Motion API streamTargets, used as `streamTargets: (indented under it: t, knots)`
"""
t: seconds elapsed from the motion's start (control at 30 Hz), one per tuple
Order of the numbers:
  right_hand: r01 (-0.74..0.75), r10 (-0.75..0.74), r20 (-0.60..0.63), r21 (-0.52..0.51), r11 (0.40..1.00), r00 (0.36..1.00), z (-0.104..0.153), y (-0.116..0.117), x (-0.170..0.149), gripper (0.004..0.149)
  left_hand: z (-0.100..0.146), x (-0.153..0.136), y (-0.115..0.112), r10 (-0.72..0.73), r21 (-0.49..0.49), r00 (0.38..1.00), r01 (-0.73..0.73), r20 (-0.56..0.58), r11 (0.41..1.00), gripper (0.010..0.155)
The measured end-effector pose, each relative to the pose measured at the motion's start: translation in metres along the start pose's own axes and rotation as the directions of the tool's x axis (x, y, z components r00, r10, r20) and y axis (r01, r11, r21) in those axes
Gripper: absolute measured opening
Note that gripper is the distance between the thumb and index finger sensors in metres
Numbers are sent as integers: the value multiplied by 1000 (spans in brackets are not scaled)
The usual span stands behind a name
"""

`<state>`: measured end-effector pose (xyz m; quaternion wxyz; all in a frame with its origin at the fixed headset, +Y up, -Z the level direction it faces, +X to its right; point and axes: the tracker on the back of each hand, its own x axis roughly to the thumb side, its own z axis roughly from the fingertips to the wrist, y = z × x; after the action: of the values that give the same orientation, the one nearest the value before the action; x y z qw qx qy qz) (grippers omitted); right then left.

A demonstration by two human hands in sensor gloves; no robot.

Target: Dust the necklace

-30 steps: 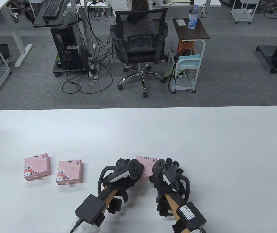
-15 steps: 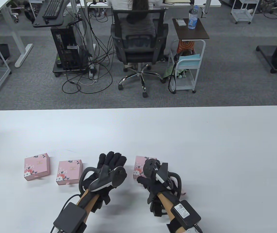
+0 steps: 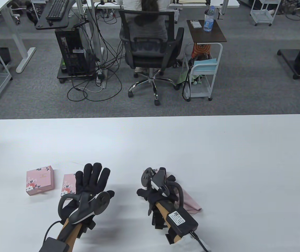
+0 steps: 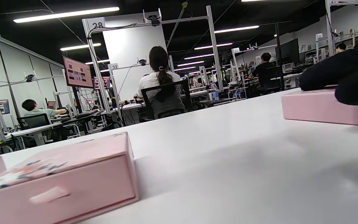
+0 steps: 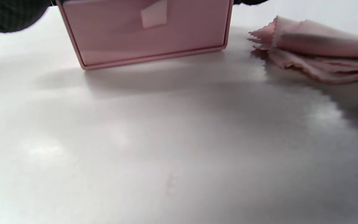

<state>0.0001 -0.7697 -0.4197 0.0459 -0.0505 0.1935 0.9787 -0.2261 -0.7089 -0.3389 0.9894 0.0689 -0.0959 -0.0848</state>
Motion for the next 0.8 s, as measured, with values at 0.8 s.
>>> streamTargets:
  t: [0.8]
  knots:
    - [52,-65,-242,-58,997,968,-56,-53,-81,80,-2,-27,7,99,22,992,-98,-82,995,84]
